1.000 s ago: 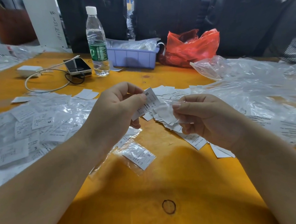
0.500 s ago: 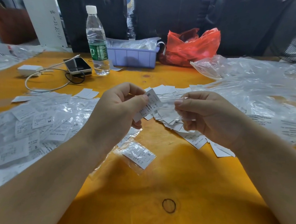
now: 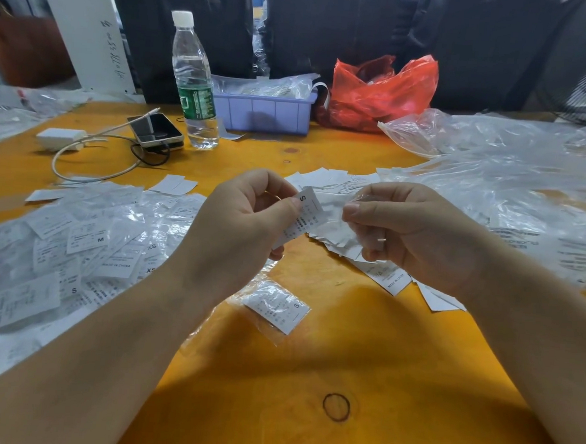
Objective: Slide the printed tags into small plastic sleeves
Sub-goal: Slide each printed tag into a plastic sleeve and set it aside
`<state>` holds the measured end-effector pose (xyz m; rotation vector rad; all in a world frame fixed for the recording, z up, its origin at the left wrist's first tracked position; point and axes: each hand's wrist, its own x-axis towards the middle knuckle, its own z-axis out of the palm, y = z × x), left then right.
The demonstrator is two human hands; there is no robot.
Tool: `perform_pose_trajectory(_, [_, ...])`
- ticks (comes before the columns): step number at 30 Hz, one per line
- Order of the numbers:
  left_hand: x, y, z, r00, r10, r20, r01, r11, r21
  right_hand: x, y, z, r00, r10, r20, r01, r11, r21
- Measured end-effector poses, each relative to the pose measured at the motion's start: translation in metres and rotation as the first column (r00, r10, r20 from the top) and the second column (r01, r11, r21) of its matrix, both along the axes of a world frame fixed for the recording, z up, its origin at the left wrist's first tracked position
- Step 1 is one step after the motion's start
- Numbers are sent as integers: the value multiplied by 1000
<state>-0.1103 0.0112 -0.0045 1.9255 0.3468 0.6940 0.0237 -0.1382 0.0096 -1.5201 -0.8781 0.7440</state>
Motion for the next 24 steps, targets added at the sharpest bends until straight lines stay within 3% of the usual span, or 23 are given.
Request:
perform_pose_trajectory(11, [1, -3, -1, 997, -37, -67, 38, 999, 10, 2, 0, -2, 1000, -19, 9, 19, 1000, -8])
perform_pose_trajectory(24, [0, -5, 0, 997, -76, -23, 75, 997, -26, -1, 1, -3, 1000, -12, 27, 13, 1000, -18])
